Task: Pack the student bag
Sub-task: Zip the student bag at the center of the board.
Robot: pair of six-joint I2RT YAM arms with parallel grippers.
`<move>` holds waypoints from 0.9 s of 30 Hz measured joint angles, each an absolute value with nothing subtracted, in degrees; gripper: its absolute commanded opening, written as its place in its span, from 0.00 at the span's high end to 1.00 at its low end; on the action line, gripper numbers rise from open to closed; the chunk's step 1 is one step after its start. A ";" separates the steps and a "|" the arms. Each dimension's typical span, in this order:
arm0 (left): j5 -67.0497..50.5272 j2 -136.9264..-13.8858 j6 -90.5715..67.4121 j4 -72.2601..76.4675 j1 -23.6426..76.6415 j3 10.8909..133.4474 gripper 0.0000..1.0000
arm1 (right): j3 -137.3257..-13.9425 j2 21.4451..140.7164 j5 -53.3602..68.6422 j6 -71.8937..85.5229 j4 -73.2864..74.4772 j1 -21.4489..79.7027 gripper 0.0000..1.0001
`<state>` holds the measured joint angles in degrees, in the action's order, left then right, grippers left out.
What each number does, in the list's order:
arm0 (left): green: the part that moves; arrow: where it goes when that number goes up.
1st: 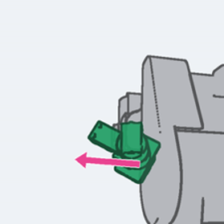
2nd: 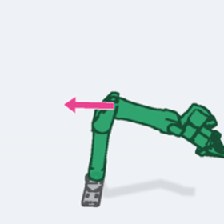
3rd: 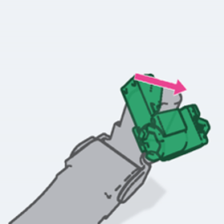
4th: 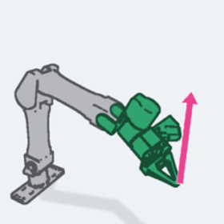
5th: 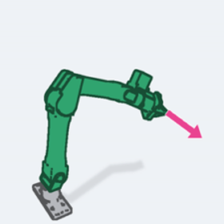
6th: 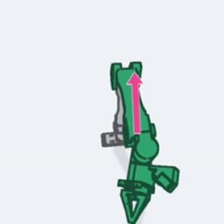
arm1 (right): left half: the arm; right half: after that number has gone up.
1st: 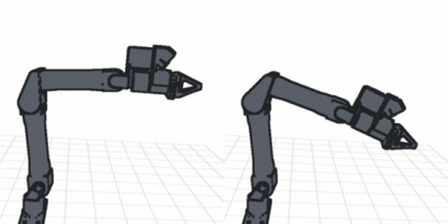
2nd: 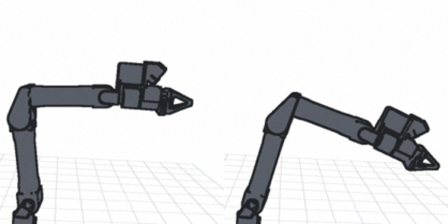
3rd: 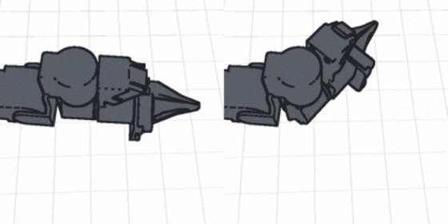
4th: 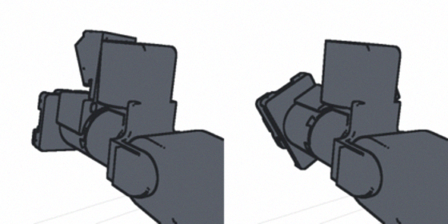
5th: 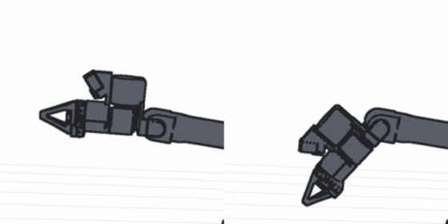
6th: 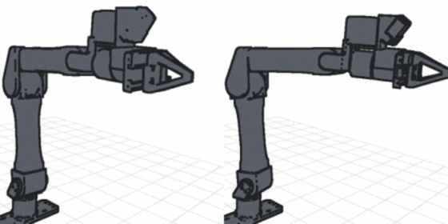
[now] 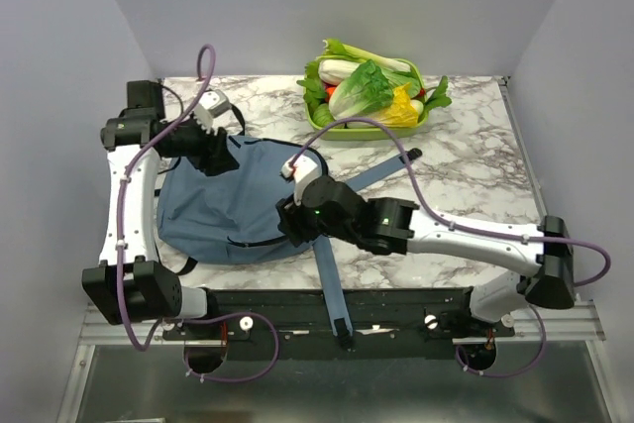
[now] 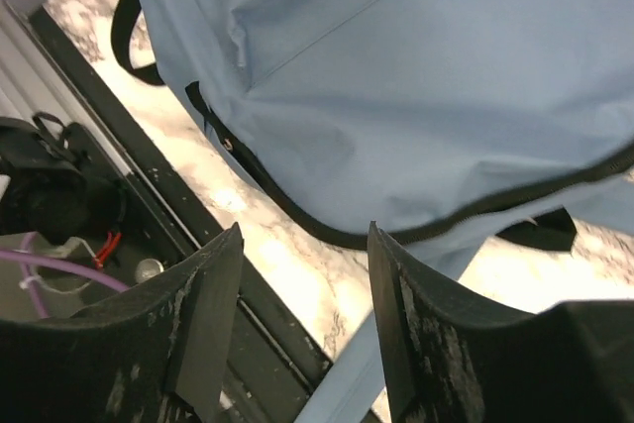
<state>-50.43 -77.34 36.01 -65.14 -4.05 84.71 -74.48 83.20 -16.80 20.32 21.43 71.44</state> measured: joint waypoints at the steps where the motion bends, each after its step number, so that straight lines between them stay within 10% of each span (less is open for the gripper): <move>1: -50.76 -77.80 37.54 -66.65 -6.13 85.34 0.38 | -75.13 84.77 -16.34 19.09 21.21 71.88 0.35; 27: -51.09 -79.02 54.57 -76.49 -24.75 80.03 0.38 | -97.60 114.34 -2.09 5.28 20.21 74.59 0.29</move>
